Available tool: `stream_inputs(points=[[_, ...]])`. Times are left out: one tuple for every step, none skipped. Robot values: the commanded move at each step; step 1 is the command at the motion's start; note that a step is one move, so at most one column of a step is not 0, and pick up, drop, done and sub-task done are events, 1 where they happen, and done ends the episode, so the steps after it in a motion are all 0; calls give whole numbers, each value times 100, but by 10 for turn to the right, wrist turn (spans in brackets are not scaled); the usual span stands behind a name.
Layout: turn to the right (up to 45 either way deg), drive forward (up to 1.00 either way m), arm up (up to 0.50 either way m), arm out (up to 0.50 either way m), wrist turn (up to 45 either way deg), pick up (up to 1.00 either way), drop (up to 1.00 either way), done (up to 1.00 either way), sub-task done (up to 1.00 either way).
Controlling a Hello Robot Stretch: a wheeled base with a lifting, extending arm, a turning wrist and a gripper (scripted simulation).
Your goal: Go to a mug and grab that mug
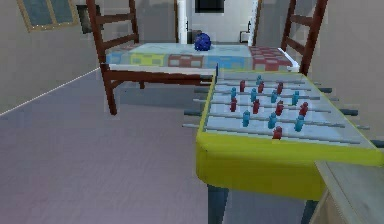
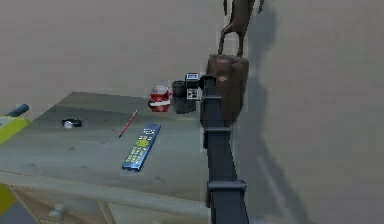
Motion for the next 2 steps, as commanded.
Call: stream_inputs(points=[[0,0,0,0,0,100,0,0,0],[0,0,10,0,0,0,0,0,0]])
